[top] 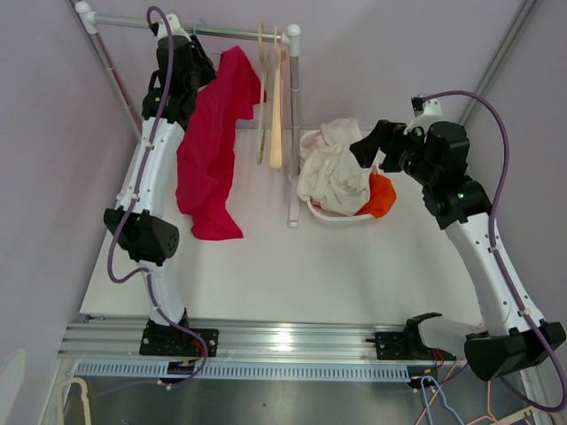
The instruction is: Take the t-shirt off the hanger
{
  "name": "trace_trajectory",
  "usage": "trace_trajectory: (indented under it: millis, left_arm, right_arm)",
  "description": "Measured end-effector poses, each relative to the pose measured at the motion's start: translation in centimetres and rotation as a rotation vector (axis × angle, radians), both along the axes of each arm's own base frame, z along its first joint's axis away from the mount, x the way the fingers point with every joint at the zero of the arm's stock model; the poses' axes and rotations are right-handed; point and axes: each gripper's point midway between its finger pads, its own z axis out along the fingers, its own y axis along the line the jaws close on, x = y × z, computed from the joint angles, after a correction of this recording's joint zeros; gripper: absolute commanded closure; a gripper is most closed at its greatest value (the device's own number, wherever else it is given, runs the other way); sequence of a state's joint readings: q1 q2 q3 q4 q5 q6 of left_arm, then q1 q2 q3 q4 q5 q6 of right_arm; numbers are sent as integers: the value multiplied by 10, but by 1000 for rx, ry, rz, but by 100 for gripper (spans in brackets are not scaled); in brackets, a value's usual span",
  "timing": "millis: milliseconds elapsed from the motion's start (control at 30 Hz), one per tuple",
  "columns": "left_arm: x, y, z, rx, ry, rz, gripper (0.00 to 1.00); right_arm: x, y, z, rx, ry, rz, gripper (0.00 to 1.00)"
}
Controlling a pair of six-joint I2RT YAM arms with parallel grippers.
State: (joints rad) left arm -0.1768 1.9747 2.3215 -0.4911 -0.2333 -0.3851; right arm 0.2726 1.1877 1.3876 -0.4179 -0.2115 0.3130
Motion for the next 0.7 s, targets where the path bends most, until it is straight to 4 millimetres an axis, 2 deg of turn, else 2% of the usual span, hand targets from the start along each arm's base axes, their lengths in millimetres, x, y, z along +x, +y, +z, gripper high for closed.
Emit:
trace_trajectory:
  millis: [100,133,200,233,300,333,433,600,700]
  left_arm:
    - [-1,-11,0,0,-4,-18,86]
    - [0,-13,-1,0,-4,-25,73]
    - [0,-17,-4,3,0,-37,63]
    - [0,-19,-5,7,0,-47,54]
    - [-1,-21,-5,16,-5,-64,46]
    - [-2,-21,-3,24,-10,-69,38]
    - [-6,-21,1,55,-23,-89,23]
    - [-17,-20,16,112,-55,-114,10]
    - [-20,-20,29,149,-91,-132,10]
  right_arm:
    - [-2,0,1,1,-2,0,1]
    - [-2,0,1,0,-1,0,1]
    - [-2,0,-2,-1,6,0,1]
    - [-2,0,-4,-2,10,0,1]
    - [-2,0,-9,-5,19,2,1]
    - [-2,0,-11,-5,23,4,1]
    - [-2,1,-16,-6,35,9,1]
    - [-3,3,-18,-2,42,16,1]
    - [-4,3,-18,2,44,20,1]
